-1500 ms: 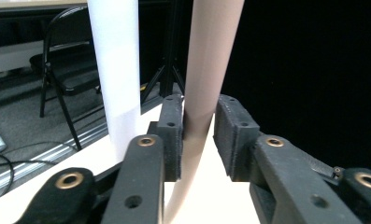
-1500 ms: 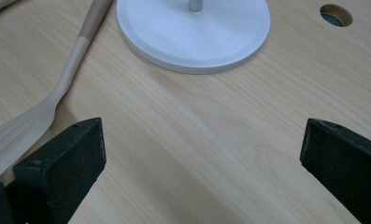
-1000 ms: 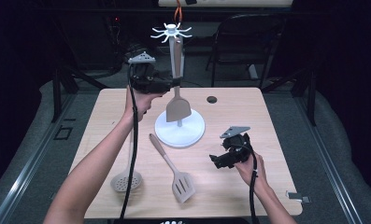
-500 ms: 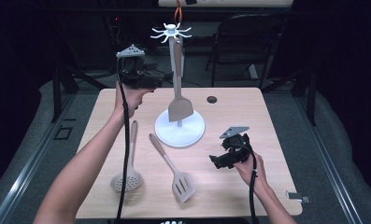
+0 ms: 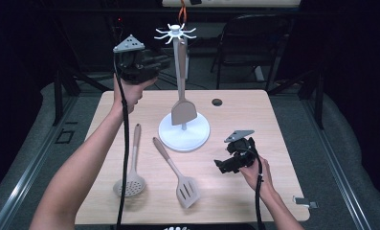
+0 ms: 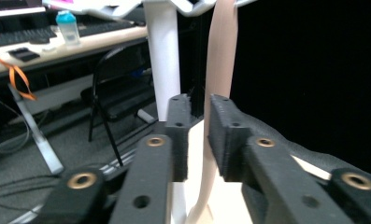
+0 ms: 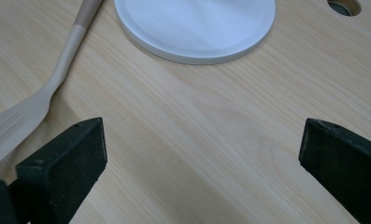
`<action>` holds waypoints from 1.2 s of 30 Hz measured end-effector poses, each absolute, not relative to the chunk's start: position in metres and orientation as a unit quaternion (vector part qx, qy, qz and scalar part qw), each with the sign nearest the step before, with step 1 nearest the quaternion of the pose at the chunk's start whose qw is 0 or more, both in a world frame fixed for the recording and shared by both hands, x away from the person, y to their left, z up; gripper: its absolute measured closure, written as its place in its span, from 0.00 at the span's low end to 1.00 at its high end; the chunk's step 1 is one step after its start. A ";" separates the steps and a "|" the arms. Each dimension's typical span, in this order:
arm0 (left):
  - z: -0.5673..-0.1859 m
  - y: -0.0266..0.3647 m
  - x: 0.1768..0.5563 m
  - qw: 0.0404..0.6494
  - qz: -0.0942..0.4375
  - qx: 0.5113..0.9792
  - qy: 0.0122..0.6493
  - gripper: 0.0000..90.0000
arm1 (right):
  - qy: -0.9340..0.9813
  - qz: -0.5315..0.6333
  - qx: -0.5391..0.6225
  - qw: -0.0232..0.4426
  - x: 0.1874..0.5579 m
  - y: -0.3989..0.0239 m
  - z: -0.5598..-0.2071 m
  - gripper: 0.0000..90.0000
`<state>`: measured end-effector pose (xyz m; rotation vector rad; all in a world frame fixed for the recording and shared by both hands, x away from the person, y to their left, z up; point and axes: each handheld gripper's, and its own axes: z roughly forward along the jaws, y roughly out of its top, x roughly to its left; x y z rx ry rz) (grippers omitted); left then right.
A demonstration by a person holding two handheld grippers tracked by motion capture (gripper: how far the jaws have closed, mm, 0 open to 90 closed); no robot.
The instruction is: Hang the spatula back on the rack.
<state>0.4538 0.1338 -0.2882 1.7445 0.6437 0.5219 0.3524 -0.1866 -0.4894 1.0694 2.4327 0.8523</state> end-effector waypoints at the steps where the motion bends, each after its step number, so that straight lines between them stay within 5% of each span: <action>1: -0.286 0.133 0.453 0.568 0.227 0.744 0.269 0.92 | 0.858 0.300 0.378 0.176 0.352 -0.187 -0.490 0.01; 12: -0.267 0.127 0.452 0.576 0.243 0.735 0.261 0.99 | 0.859 0.298 0.377 0.176 0.352 -0.186 -0.490 0.01; 36: -0.259 0.123 0.451 0.582 0.252 0.728 0.261 1.00 | 0.862 0.292 0.377 0.173 0.353 -0.184 -0.492 0.01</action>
